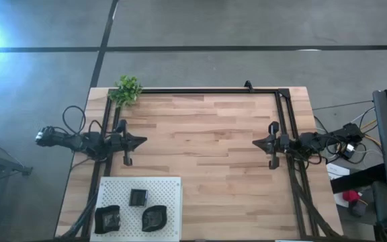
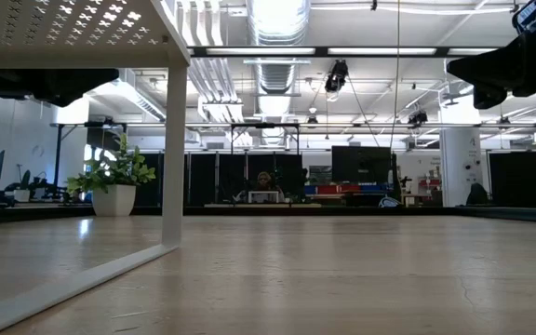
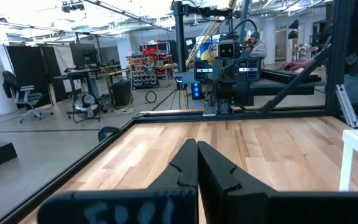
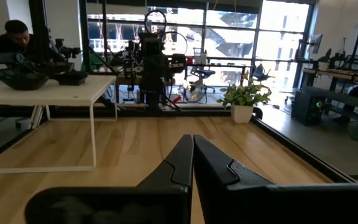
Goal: Pick & Place Mini shaped plates
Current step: Return to Home Position
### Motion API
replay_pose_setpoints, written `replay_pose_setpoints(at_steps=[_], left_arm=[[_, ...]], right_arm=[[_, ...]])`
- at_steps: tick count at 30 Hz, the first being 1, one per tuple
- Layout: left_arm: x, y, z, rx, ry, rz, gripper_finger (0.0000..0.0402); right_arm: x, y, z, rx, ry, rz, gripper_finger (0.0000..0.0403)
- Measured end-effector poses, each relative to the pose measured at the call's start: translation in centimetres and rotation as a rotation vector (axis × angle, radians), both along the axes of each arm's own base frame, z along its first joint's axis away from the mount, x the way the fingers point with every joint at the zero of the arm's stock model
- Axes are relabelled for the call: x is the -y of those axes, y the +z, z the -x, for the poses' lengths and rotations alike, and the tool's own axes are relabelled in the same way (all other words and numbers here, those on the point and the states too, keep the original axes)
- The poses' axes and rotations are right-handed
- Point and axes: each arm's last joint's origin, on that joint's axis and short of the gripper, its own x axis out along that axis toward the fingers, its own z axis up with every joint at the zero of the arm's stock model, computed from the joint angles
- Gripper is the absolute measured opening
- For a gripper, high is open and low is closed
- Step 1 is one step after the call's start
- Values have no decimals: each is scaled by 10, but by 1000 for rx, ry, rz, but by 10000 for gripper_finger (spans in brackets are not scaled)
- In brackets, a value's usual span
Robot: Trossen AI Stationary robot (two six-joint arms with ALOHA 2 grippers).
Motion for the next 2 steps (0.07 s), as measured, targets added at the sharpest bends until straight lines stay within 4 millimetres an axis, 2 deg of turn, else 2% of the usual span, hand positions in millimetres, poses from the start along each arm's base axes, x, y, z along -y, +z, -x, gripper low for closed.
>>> replay_pose_setpoints(at_steps=[2], left_arm=[[0, 0, 0, 0, 0, 0, 0]], right_arm=[[0, 0, 0, 0, 0, 1, 8]])
